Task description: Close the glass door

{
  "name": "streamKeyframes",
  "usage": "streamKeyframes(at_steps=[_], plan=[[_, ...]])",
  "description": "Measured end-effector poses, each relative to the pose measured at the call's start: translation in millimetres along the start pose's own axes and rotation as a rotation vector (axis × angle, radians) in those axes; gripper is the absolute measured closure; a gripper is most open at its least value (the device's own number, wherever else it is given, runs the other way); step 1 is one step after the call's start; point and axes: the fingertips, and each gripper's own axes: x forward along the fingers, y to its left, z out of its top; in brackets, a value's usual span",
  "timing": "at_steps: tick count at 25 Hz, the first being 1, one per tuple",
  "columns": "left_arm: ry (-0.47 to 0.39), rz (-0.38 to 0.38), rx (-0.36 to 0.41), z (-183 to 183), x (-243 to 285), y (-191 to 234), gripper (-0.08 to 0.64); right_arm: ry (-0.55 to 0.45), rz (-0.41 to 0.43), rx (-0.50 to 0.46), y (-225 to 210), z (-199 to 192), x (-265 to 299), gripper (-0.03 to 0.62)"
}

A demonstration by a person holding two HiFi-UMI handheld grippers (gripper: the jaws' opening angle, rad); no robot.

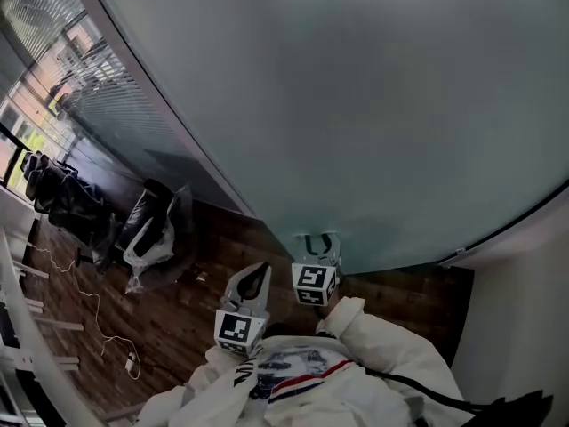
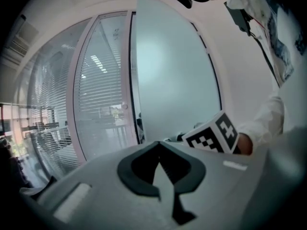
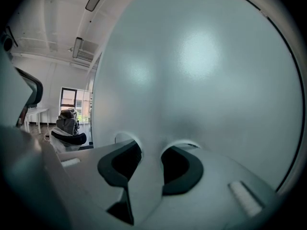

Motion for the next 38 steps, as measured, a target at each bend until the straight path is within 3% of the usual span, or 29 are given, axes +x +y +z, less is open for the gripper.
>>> streamKeyframes(at_steps=[11,23,38], plan=[[0.011,0.064,-0.008,-3,9,15,0.565,0.005,-0.020,0.012,-9,3,23,0.466],[-0.012,-0.021,-0.009,-4,50,28,0.565,-0.010,-0.054,0.018,-20,7,41,0.465],[-0.020,-0.156,-0.045,-23,115,112,0.565,-0.035,-0.145,0.064,-39,10,85,0.465]])
